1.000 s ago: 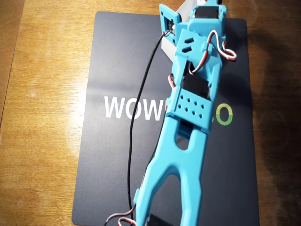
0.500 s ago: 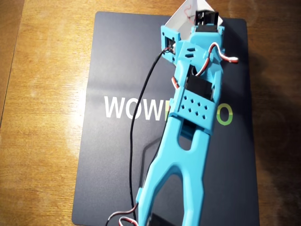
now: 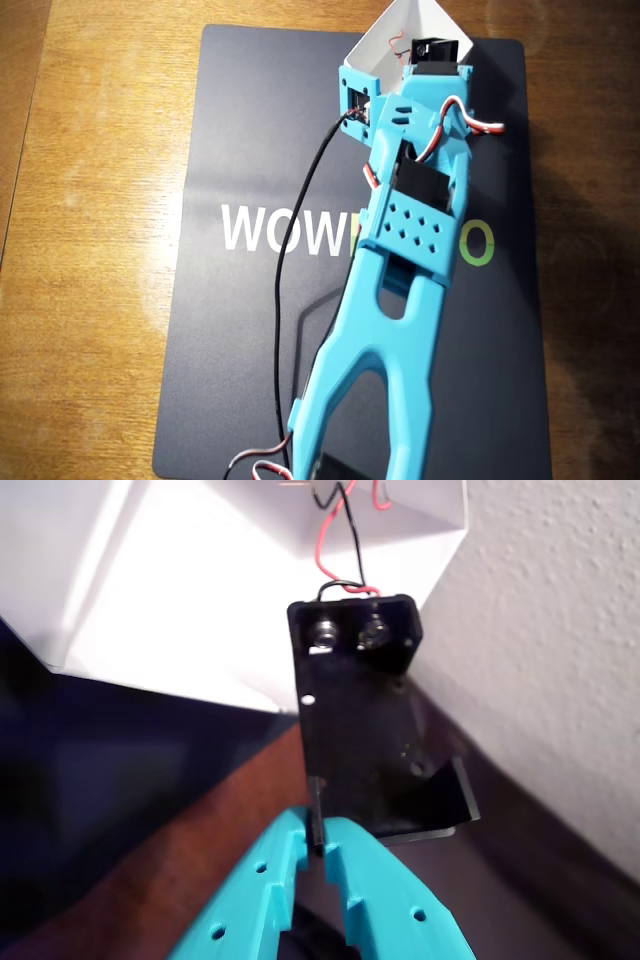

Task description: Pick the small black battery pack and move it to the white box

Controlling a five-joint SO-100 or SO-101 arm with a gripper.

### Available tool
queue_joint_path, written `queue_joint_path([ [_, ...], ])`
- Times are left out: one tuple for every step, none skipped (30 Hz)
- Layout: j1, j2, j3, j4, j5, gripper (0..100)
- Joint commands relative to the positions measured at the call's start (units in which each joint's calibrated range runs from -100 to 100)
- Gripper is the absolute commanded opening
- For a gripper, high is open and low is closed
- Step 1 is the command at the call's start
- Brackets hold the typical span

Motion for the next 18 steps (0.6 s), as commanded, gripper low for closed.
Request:
queue_joint_path([
  [-2.2,-0.3,-3.3,0.3,1.2,1],
  [-3.0,-0.3,-3.3,0.3,2.1,1],
  [-3.5,-0.3,-3.2,0.3,2.7,1],
  [-3.9,-0.3,-3.2,0.3,3.0,1],
  [-4.4,-0.3,-3.2,0.3,3.0,1],
  [-4.6,-0.3,-3.2,0.3,3.0,1],
  [-4.6,-0.3,-3.2,0.3,3.2,1],
  [-4.8,-0.3,-3.2,0.3,3.6,1],
  [-5.2,-0.3,-3.2,0.3,4.0,1],
  [-5.3,-0.3,-3.1,0.3,4.4,1],
  [-5.3,-0.3,-3.1,0.3,4.4,1],
  [-5.5,-0.3,-3.1,0.3,4.4,1],
  [-5.5,-0.3,-3.1,0.3,4.4,1],
  [-5.6,-0.3,-3.1,0.3,4.5,1],
  [-6.1,-0.3,-2.8,0.3,4.5,1],
  [-6.2,-0.3,-2.4,0.3,5.1,1],
  [-6.2,-0.3,-1.9,0.3,6.1,1],
  [-6.3,-0.3,-1.4,0.3,6.9,1],
])
